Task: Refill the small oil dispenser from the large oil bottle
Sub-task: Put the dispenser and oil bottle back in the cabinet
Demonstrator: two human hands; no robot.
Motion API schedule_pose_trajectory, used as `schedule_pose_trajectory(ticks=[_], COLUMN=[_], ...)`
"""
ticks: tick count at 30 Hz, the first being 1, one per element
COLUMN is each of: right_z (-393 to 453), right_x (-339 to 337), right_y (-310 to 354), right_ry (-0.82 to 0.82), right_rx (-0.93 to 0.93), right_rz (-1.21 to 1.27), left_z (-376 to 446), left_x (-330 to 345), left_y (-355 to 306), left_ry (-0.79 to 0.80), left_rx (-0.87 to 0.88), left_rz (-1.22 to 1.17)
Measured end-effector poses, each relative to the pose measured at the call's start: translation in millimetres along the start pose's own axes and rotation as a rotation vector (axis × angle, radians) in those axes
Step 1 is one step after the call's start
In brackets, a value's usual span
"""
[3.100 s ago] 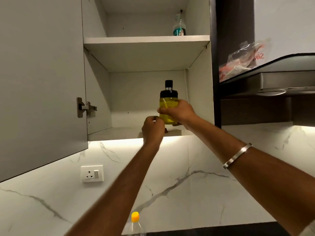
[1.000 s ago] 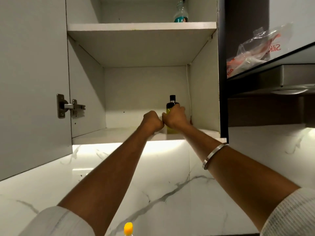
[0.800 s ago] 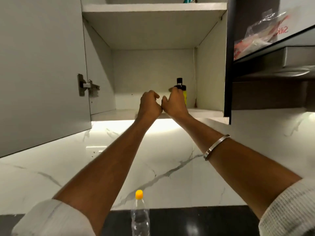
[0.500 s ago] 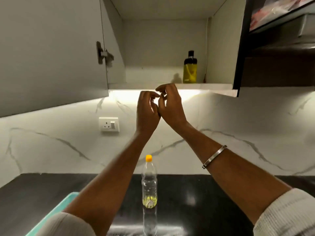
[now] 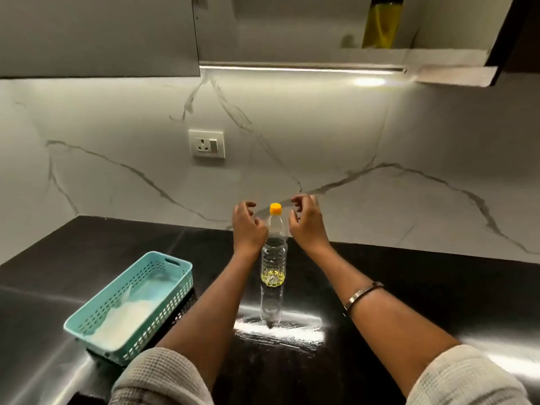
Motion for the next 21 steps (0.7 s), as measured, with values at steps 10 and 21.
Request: schedule_pose_trajectory(ticks=[10, 21], right_z=[-50.0, -47.5], right_x=[86.7, 133.7], right_y=[-119.9, -144.8], right_ry=[0.388, 0.356], right_rx=[0.464, 0.471], right_rz=[0.066, 0.295], left_z=[-10.6, -14.4], left_x=[70.5, 109.2], left_y=[127.8, 151.3], left_ry=[0.418, 0.411], left_rx=[-0.411, -0.389], left_rz=[0.107, -0.104])
Point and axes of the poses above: each hand's wrist, its own z-axis towards the middle knuckle, its own x-axis out of the palm, y = z × x, the point moved 5 cm from there along z, towards the middle knuckle, and after that the axes turned 4 degrees about -x, right-handed, at the moved point
